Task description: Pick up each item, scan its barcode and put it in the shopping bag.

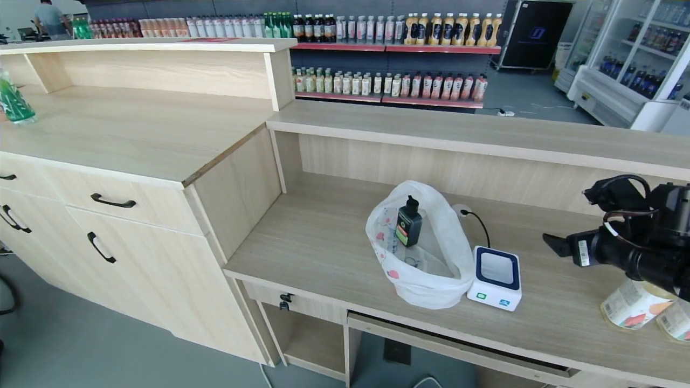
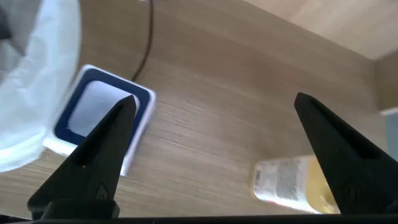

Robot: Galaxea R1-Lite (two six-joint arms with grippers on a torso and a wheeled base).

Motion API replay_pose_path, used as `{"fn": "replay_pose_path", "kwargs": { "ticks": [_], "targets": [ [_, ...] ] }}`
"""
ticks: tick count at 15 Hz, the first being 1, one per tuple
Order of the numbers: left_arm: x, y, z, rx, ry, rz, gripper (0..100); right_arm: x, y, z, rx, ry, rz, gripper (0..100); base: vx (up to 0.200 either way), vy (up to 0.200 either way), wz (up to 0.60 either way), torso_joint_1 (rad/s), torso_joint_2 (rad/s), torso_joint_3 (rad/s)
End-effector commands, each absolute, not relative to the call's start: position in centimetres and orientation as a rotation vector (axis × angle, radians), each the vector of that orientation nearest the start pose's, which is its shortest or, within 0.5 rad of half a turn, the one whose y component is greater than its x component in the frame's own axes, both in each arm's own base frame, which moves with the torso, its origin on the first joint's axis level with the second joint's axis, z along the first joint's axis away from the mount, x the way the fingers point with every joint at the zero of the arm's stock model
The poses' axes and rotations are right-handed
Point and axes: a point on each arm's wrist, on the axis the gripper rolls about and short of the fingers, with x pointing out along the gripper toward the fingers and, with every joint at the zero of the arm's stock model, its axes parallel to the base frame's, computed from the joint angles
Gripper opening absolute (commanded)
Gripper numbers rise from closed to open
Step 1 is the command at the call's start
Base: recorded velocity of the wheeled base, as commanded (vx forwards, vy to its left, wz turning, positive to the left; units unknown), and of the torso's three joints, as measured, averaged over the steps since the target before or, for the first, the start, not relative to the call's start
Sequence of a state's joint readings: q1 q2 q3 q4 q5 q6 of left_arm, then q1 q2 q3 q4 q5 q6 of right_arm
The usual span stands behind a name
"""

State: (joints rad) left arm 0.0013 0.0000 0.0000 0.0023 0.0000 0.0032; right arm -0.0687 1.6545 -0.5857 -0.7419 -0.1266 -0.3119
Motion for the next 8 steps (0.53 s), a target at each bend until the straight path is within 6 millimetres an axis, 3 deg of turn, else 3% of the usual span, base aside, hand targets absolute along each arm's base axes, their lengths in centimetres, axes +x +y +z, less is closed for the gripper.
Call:
{"fn": "replay_pose_path", "kwargs": {
  "ticks": [1,2,5,8],
  "targets": [
    [-2.3,0.0,7.5,0.003,0.005,0.002,100,24.4,-3.1,16.2,-0.252,0.355,-0.381,100,0.000,0.000,-0.60,-0.173,0.35,0.168],
    [-2.3,0.0,7.5,0.003,0.005,0.002,100,24.5,-3.1,16.0,-0.201,0.357,-0.448,100,0.000,0.000,-0.60,-0.193,0.36,0.178],
    [-2.3,0.0,7.5,0.003,0.005,0.002,100,25.7,-3.2,13.8,-0.059,0.411,-0.474,100,0.000,0.000,0.00,-0.050,0.10,0.049],
    [-2.3,0.0,7.5,0.003,0.003,0.002,100,28.4,-2.6,10.9,-0.014,0.410,-0.421,100,0.000,0.000,0.00,0.000,0.00,0.000]
  ]
}}
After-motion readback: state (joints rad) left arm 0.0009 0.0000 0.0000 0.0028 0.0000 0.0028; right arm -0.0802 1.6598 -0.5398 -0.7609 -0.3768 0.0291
